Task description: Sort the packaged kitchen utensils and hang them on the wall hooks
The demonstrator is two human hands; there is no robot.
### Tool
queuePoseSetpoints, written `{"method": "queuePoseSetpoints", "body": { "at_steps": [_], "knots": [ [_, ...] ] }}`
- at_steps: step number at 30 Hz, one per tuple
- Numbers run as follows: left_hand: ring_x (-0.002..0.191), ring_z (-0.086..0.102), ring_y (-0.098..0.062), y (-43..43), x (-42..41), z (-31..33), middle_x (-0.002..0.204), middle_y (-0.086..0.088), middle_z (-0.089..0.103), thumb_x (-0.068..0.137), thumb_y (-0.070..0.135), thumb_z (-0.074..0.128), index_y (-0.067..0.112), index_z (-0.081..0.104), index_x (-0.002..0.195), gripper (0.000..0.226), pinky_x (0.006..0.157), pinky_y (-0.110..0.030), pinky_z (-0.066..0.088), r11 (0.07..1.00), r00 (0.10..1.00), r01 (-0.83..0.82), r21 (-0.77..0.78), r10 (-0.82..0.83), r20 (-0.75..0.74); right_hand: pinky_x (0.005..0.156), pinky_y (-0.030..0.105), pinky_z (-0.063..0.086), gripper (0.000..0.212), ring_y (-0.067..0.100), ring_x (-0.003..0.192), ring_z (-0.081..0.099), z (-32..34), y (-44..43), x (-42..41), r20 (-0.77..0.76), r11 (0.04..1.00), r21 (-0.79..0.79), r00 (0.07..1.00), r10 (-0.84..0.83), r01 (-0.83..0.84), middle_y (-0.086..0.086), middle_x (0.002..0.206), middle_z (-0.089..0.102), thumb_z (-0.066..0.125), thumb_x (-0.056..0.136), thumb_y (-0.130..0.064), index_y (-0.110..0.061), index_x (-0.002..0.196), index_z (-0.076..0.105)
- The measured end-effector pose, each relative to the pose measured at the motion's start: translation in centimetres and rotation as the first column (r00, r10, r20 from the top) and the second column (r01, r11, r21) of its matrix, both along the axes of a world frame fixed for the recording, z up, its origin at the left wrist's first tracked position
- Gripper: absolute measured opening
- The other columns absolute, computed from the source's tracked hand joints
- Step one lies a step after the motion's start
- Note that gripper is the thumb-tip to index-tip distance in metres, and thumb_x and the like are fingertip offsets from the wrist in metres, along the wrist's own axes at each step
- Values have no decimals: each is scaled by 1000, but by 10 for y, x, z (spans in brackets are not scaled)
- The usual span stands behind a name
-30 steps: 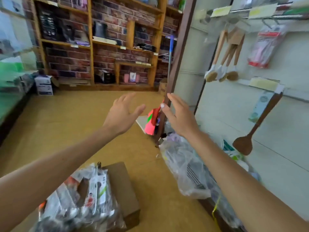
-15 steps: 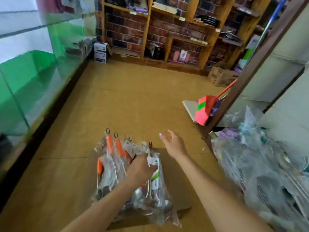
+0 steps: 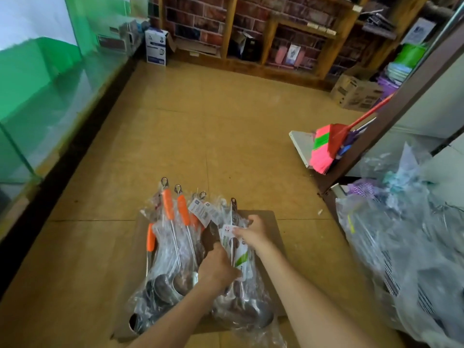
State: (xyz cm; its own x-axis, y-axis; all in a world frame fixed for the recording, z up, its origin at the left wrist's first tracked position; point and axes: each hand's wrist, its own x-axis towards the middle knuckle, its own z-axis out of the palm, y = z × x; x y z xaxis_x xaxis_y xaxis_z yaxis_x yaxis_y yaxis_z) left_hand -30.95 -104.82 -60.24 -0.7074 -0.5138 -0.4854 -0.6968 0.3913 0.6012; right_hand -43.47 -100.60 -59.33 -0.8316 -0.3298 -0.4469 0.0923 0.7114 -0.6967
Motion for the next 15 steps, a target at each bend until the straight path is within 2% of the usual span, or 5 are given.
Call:
{"method": "queuePoseSetpoints", "body": {
  "at_steps": [4, 7, 9, 13, 15],
  "knots": [
    [95, 61, -24, 7, 6, 10, 112, -3, 51, 85, 21, 65, 12, 50, 110, 30, 71, -29, 46, 976, 999, -15, -216, 8, -33, 88, 33, 51, 66, 22, 104, 58, -3, 6, 1, -37, 998, -65, 999, 1, -3, 11, 127, 55, 75, 84, -15, -8, 140, 42],
    [81, 57, -18, 12, 7, 19, 103, -1, 52, 87, 13, 61, 16, 47, 100, 19, 63, -26, 43, 963, 993, -89, -253, 65, -102, 76, 28, 53, 53, 20, 94, 61, 2, 10, 7, -14, 987, -162, 1000, -4, 2, 6, 108, 58, 74, 86, -20, -7, 130, 47],
    [70, 54, -11, 11, 8, 29, 87, 2, 57, 89, 12, 63, 18, 49, 87, 15, 55, -22, 40, 974, 981, -134, -183, 104, -163, 73, 23, 51, 49, 17, 94, 59, 16, 16, 11, 8, 970, -240, 999, -33, 34, 5, 111, 58, 73, 88, -23, -6, 126, 48],
    [55, 53, -12, 22, 11, 81, 65, -1, 59, 85, 10, 71, 9, 56, 74, 18, 46, -17, 39, 986, 961, -152, 74, 165, -220, 99, 34, 46, 76, 20, 120, 54, 65, 46, 14, 161, 928, -349, 984, -79, 132, 5, 144, 48, 73, 87, -32, -13, 149, 33],
    [50, 52, -12, 36, 13, 120, 57, -1, 58, 83, 4, 72, 5, 55, 73, 20, 46, -20, 41, 966, 955, -139, 216, 189, -228, 95, 28, 46, 78, 18, 119, 57, 106, 69, 12, 237, 887, -413, 965, -114, 206, 2, 141, 53, 74, 86, -32, -14, 150, 33]
  ]
}}
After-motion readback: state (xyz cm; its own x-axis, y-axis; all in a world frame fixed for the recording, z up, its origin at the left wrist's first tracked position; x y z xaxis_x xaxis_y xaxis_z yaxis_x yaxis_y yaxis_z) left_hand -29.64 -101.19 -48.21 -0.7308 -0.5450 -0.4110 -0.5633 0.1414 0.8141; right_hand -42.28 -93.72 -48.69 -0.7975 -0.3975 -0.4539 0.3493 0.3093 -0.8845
